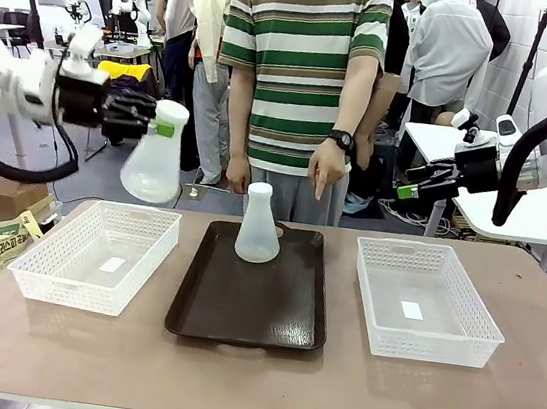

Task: Prepare the laboratory tools.
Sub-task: Place the picked Big flask upright in the Handle tray as directed by the person.

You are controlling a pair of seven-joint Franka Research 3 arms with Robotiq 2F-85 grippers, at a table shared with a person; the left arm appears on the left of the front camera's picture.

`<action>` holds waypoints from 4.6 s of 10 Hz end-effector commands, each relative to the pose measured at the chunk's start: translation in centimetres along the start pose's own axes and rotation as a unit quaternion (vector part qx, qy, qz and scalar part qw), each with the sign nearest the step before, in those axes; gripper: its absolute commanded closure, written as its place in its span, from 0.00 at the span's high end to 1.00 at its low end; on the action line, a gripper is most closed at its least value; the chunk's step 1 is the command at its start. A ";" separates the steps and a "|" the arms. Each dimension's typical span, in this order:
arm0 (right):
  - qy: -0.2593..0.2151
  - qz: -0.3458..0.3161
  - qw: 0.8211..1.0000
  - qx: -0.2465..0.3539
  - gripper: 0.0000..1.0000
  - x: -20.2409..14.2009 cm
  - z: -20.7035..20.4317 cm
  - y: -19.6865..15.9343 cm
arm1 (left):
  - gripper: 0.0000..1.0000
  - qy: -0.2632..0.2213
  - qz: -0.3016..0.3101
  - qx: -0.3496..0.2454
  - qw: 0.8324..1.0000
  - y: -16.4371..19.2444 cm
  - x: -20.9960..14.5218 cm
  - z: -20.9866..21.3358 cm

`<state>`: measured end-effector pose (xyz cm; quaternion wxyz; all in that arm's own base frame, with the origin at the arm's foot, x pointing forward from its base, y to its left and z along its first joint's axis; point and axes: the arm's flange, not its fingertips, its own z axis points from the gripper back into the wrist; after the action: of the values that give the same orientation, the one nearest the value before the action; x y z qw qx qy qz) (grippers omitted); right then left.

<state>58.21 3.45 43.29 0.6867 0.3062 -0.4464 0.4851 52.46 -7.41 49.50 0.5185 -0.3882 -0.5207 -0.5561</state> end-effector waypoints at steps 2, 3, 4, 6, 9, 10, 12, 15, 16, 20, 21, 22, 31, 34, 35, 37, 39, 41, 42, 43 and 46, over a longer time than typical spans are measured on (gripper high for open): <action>0.007 -0.006 1.000 0.000 1.00 0.1 0.0 -0.1 | 0.00 0.012 0.058 -0.101 0.993 1.4 -2.4 -3.2; 0.007 -0.006 1.000 0.000 1.00 0.1 0.0 -0.1 | 0.00 -0.042 0.001 -0.059 0.997 -0.5 -1.9 -1.6; 0.007 -0.006 1.000 0.000 1.00 0.1 0.0 -0.1 | 0.00 -0.042 0.001 -0.059 0.997 -0.5 -1.9 -1.6; 0.007 -0.006 1.000 0.000 1.00 0.1 0.0 -0.1 | 0.00 -0.057 0.012 -0.115 0.992 -0.4 -5.1 -5.0; 0.007 -0.006 1.000 0.000 1.00 0.1 0.0 -0.1 | 0.00 -0.124 -0.001 -0.159 0.979 -1.4 -7.6 -12.8; 0.007 -0.006 1.000 0.000 1.00 0.1 0.0 -0.1 | 0.00 -0.122 0.000 -0.158 0.980 -2.1 -8.4 -14.6; 0.007 -0.006 1.000 0.000 1.00 0.1 0.0 -0.1 | 0.00 -0.089 -0.013 -0.158 0.983 -3.2 -9.7 -17.2; 0.007 -0.006 1.000 0.000 1.00 0.1 0.0 -0.1 | 0.00 -0.098 -0.013 -0.163 0.982 -3.6 -12.0 -19.2; 0.007 -0.006 1.000 0.000 1.00 0.1 0.0 -0.1 | 0.00 -0.101 -0.017 -0.168 0.980 -3.7 -12.9 -19.7; 0.007 -0.006 1.000 0.000 1.00 0.1 0.0 -0.1 | 0.00 -0.172 0.015 -0.160 0.972 -3.5 -16.5 -20.2; 0.007 -0.006 1.000 0.000 1.00 0.1 0.0 -0.1 | 0.00 -0.178 0.018 -0.150 0.972 -3.5 -17.1 -20.2; 0.007 -0.006 1.000 0.000 1.00 0.1 0.0 -0.1 | 0.00 -0.175 0.022 -0.149 0.973 -3.4 -17.6 -20.2; 0.007 -0.006 1.000 0.000 1.00 0.1 0.0 -0.1 | 1.00 -0.140 0.047 -0.165 0.975 -3.1 -17.6 -20.1; 0.007 -0.006 1.000 0.000 1.00 0.1 0.0 -0.1 | 1.00 -0.129 0.059 -0.167 0.976 -3.2 -17.3 -19.7; 0.007 -0.006 1.000 0.000 1.00 0.1 0.0 -0.1 | 1.00 -0.113 0.086 -0.192 0.971 -3.2 -17.1 -19.7; 0.007 -0.006 1.000 0.000 1.00 0.1 0.0 -0.1 | 1.00 -0.087 0.109 -0.219 0.966 -3.1 -16.6 -19.4; 0.007 -0.006 1.000 0.000 1.00 0.1 0.0 -0.1 | 1.00 -0.035 0.112 -0.221 0.968 -3.2 -16.2 -19.1; 0.007 -0.006 1.000 0.000 1.00 0.1 0.0 -0.1 | 1.00 -0.013 0.105 -0.216 0.971 -3.4 -15.8 -18.7; 0.007 -0.006 1.000 0.000 1.00 0.1 0.0 -0.1 | 1.00 -0.008 0.100 -0.209 0.973 -3.6 -15.6 -18.5; 0.007 -0.006 1.000 0.000 1.00 0.1 0.0 -0.1 | 1.00 -0.006 0.097 -0.206 0.974 -3.6 -15.4 -18.3; 0.007 -0.006 1.000 0.000 1.00 0.1 0.0 -0.1 | 1.00 -0.016 0.094 -0.205 0.974 -3.2 -15.7 -18.3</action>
<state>58.22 3.44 43.29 0.6869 0.3063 -0.4464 0.4849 53.60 -22.72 30.75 0.4739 -0.5403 -0.3640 -0.5924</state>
